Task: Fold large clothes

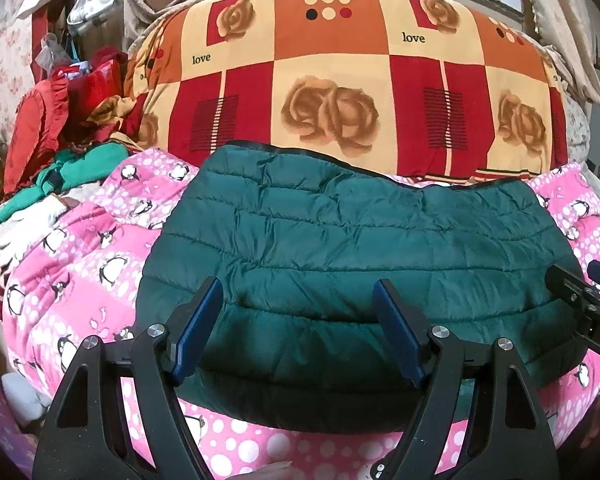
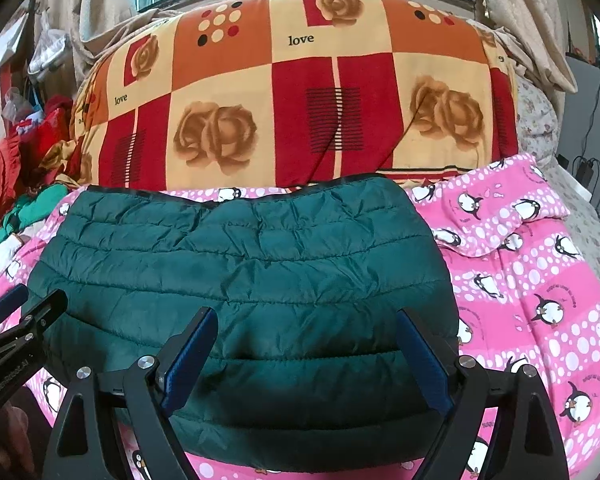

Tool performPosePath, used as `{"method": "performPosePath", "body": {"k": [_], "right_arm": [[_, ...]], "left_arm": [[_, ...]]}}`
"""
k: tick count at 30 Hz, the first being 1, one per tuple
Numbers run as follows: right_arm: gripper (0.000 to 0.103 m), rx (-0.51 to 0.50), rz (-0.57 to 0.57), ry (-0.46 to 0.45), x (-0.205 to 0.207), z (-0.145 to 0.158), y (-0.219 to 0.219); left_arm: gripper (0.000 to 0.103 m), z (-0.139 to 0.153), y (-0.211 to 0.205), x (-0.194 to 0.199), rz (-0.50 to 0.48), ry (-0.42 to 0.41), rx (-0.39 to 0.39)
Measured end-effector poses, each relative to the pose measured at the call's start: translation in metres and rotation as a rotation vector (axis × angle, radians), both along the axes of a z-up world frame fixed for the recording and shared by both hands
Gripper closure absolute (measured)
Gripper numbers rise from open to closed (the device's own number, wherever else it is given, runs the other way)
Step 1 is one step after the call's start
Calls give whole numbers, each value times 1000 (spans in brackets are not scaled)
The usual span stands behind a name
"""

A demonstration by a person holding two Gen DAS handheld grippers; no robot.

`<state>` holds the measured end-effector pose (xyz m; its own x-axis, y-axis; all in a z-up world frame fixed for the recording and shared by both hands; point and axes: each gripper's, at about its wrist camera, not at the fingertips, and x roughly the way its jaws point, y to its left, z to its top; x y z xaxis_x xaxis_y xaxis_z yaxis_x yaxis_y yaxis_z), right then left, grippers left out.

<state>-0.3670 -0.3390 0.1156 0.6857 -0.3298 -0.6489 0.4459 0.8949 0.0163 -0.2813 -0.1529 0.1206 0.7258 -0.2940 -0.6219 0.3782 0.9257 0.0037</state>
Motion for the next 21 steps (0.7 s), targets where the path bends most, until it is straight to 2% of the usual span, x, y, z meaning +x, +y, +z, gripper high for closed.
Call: {"method": "performPosePath", "body": {"k": [21], "right_arm": [[15,-6,3,5,14,2,0]], "left_arm": [[25,4,3,17,1,7,-23]]}}
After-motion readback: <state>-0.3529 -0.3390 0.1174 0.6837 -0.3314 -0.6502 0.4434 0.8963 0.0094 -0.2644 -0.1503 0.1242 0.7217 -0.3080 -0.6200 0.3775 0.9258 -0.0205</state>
